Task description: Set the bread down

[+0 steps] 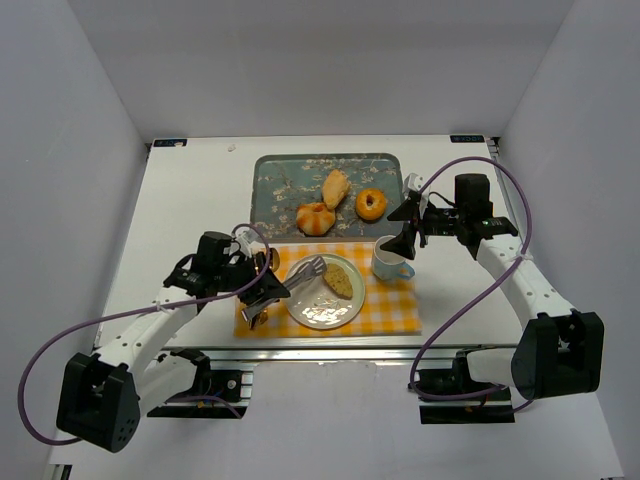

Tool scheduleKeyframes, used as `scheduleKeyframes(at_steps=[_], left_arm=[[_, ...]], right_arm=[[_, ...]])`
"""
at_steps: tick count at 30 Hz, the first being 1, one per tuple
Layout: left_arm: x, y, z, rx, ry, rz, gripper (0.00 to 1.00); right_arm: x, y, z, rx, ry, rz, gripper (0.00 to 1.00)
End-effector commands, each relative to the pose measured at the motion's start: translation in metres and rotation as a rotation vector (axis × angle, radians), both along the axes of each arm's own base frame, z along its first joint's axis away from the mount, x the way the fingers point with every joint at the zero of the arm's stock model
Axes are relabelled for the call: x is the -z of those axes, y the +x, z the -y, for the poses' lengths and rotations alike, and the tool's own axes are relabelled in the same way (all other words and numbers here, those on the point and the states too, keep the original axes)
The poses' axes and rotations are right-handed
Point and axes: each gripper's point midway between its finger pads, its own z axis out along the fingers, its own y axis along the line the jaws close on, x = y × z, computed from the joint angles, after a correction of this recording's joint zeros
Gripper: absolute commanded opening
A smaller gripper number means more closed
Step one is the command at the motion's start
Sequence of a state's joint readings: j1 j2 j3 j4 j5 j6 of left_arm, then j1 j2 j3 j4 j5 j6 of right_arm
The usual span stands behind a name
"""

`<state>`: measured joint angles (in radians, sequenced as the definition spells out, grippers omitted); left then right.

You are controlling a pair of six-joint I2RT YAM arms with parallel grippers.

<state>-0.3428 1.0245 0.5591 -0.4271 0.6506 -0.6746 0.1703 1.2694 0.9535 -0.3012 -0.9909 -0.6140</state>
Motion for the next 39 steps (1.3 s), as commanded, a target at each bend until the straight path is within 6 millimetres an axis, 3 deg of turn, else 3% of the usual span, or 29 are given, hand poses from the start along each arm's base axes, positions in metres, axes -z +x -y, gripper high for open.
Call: scheduleKeyframes(at_steps=[1, 10, 16, 18, 19, 22, 29, 39], left_arm=[[-0.022, 0.013, -0.003, -0.018, 0.031, 0.094, 0.52], [-0.065, 0.062, -0.019, -0.159, 0.06, 0.208, 0.5], [-0.068, 0.113, -0.042, -0.311, 0.054, 0.15, 0.52], [-0.059, 0.127, -0.042, -0.333, 0.057, 0.097, 0.55], [-0.067, 0.136, -0.039, -0.328, 0.048, 0.107, 0.55], [-0.064, 0.155, -0.033, -0.304, 0.049, 0.074, 0.56], [-0.049, 0.174, -0.029, -0.265, 0.052, 0.022, 0.56], [-0.033, 0.166, -0.02, -0.177, 0.032, -0.047, 0.57]], right_arm=[[-0.017, 0.0, -0.001, -0.016, 0.014, 0.05, 0.87], [-0.016, -0.001, -0.001, -0.018, 0.014, 0.044, 0.87], [-0.015, -0.001, -0.001, -0.018, 0.015, 0.044, 0.87], [-0.015, -0.001, 0.0, -0.017, 0.013, 0.045, 0.87], [-0.015, -0.002, -0.001, -0.018, 0.013, 0.045, 0.87], [-0.016, -0.002, 0.0, -0.017, 0.012, 0.048, 0.87], [-0.014, -0.003, 0.0, -0.015, 0.008, 0.047, 0.89], [-0.014, -0.001, -0.001, -0.017, 0.012, 0.047, 0.89]])
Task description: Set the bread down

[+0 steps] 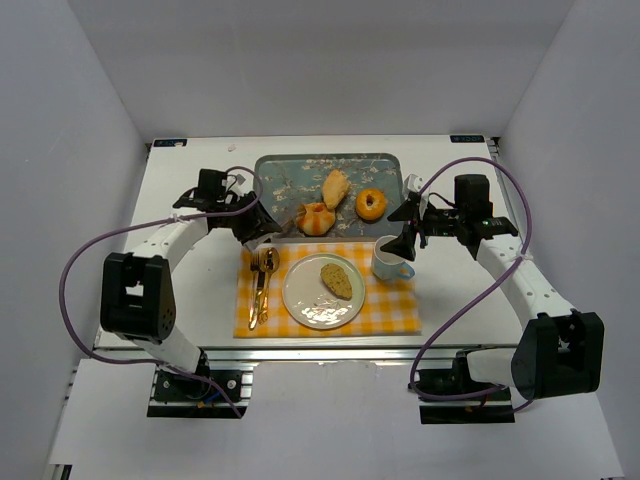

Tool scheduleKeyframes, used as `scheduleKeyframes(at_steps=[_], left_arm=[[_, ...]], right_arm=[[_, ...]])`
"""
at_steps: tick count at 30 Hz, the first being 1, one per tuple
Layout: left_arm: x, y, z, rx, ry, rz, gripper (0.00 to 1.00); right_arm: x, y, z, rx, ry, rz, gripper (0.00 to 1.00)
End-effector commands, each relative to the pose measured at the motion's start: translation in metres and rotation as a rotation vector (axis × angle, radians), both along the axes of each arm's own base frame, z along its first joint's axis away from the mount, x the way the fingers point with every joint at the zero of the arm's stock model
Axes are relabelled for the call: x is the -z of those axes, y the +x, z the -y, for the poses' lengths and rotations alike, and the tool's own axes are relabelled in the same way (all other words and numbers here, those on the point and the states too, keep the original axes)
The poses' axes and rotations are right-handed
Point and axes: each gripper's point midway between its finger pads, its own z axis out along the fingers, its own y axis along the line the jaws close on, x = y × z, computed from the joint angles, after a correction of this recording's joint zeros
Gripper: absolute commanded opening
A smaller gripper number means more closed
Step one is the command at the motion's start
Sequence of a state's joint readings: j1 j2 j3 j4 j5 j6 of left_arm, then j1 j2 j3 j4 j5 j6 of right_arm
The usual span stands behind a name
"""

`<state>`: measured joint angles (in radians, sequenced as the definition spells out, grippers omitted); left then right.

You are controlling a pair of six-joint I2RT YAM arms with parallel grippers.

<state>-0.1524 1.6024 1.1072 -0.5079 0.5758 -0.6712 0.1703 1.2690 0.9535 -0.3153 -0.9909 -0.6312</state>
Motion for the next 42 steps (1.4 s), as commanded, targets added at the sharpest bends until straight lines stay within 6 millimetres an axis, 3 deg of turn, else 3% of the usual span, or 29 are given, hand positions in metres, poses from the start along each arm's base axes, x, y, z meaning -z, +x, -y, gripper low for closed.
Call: scheduleKeyframes(at_steps=[1, 11, 15, 17, 19, 22, 30, 35, 42], left_arm=[[-0.019, 0.002, 0.008, 0.063, -0.053, 0.045, 0.57], [-0.004, -0.006, 0.012, 0.1, -0.074, -0.014, 0.54], [-0.005, -0.006, 0.015, 0.11, -0.103, -0.017, 0.38], [-0.006, -0.006, 0.017, 0.109, -0.116, -0.008, 0.21], [-0.013, -0.004, 0.019, 0.105, -0.132, 0.014, 0.09], [-0.026, -0.003, 0.019, 0.089, -0.153, 0.06, 0.0], [-0.067, -0.008, 0.008, 0.015, -0.186, 0.164, 0.0], [-0.078, -0.028, 0.002, -0.002, -0.172, 0.167, 0.0], [-0.082, -0.091, -0.002, 0.018, -0.185, 0.104, 0.0]], right_arm=[[-0.015, 0.001, -0.001, -0.01, 0.019, 0.043, 0.89], [-0.014, 0.0, 0.0, -0.007, 0.017, 0.042, 0.89], [-0.014, 0.0, 0.0, -0.006, 0.016, 0.042, 0.89], [-0.014, 0.0, 0.0, -0.005, 0.015, 0.045, 0.89], [-0.014, 0.0, 0.0, -0.004, 0.014, 0.045, 0.89], [-0.014, 0.0, 0.001, -0.002, 0.011, 0.044, 0.89], [-0.012, -0.003, 0.001, -0.007, 0.009, 0.042, 0.89], [-0.013, -0.003, 0.001, -0.01, 0.012, 0.043, 0.89], [-0.013, -0.005, 0.001, -0.023, 0.011, 0.043, 0.89]])
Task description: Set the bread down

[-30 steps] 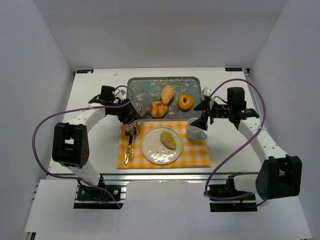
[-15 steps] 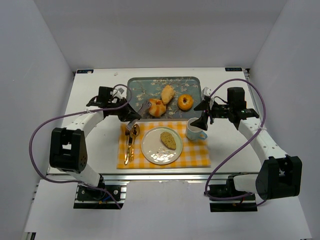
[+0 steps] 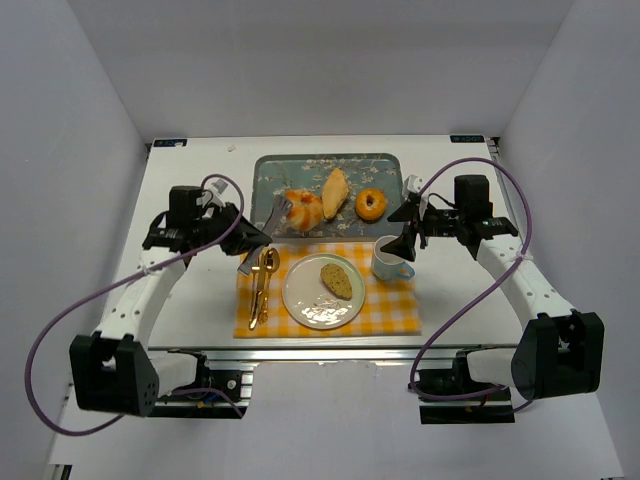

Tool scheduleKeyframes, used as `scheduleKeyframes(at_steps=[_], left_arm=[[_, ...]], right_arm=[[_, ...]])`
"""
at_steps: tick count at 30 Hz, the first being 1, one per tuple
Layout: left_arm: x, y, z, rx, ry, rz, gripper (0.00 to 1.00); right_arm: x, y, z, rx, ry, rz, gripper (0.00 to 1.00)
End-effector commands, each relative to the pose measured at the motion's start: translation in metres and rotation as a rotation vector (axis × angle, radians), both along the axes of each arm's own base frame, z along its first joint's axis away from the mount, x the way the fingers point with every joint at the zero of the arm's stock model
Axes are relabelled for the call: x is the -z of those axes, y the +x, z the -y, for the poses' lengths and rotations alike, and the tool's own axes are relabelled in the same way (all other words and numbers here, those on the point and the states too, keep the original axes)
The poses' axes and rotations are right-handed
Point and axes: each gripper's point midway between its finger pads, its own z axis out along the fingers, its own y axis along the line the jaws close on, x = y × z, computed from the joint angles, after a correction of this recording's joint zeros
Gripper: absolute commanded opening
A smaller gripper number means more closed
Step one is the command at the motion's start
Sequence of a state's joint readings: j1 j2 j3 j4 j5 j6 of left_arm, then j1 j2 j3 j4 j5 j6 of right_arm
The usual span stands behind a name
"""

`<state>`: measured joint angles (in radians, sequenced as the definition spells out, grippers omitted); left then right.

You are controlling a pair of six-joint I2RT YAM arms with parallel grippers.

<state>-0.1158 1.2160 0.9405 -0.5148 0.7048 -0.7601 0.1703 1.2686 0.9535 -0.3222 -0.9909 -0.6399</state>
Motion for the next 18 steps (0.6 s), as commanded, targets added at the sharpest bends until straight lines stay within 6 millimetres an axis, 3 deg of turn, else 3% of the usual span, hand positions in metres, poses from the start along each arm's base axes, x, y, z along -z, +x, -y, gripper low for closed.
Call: scheduleKeyframes(at_steps=[1, 7, 13, 18], left_arm=[[0.001, -0.039, -0.001, 0.032, -0.02, -0.054, 0.0], [0.007, -0.091, 0.003, 0.067, -0.095, -0.102, 0.0], [0.011, -0.118, 0.008, 0.11, -0.17, -0.119, 0.0], [0.016, -0.13, 0.01, 0.136, -0.192, -0.133, 0.0]], right_arm=[[-0.013, -0.005, 0.0, -0.024, 0.013, 0.038, 0.89], [-0.011, -0.006, 0.0, -0.031, 0.018, 0.03, 0.89], [-0.013, -0.007, -0.003, -0.044, 0.018, 0.031, 0.89], [-0.012, -0.007, -0.002, -0.043, 0.012, 0.03, 0.89]])
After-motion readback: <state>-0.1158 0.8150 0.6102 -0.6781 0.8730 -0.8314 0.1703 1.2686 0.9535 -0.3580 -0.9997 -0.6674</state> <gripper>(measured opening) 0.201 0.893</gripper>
